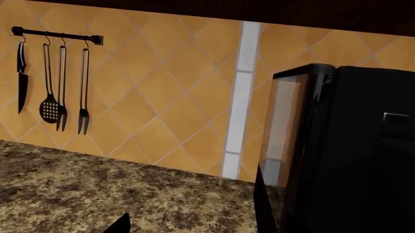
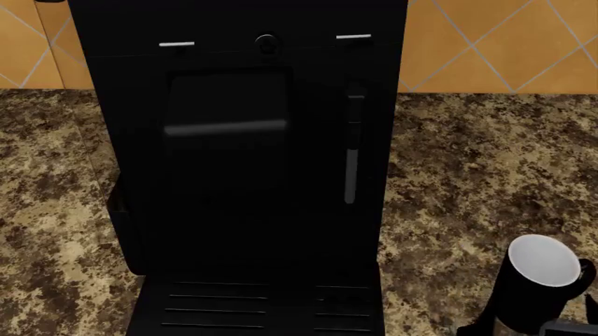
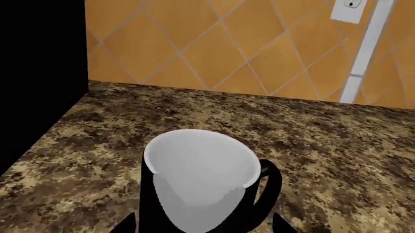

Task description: Pick the mug from under the coffee machine dispenser and place it on the counter.

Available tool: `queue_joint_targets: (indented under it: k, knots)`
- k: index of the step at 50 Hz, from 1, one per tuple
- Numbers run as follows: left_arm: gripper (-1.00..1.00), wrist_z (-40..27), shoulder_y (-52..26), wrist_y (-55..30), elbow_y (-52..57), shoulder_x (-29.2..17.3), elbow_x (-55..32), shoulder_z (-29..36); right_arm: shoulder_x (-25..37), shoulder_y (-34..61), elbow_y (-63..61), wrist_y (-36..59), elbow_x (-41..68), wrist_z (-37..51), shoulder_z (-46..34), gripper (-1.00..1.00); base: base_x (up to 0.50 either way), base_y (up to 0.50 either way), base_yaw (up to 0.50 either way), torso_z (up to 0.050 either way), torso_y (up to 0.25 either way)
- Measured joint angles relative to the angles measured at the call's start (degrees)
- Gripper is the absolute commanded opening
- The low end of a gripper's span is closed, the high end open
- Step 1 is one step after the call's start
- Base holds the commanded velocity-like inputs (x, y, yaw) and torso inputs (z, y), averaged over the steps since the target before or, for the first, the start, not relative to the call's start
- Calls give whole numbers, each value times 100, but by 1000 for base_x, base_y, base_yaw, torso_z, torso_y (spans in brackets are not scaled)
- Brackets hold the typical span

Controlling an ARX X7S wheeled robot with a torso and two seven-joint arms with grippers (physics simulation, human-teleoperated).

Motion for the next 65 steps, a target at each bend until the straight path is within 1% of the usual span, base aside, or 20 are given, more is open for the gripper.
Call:
queue_joint_targets:
  k: [18, 25, 37, 45, 54, 65]
  knots:
    - [100, 17, 54, -20, -2, -22, -21, -87, 838, 67, -1354, 338, -893, 723, -185, 100, 0, 0, 0, 0, 0]
    - [100, 44, 61, -28, -7, -41, -43, -124, 1255, 60, -1906, 396, -1279, 964, -226, 100, 0, 0, 0, 0, 0]
    - [100, 179, 3, -28, -10, -178, -128, -207, 2051, 340, -2943, 708, -1695, 1160, -85, 100, 0, 0, 0, 0, 0]
    - [100, 305, -28, -74, 16, -347, -161, -232, 2564, 580, -3759, 1106, -1950, 1270, 93, 100, 0, 0, 0, 0, 0]
    - [100, 583, -51, -211, 147, -713, -103, -246, 2844, 779, -4697, 1744, -2319, 1535, 258, 100, 0, 0, 0, 0, 0]
    - [100, 614, 37, -399, 281, -900, 253, -173, 2971, 801, -5522, 2279, -2843, 1888, 278, 100, 0, 0, 0, 0, 0]
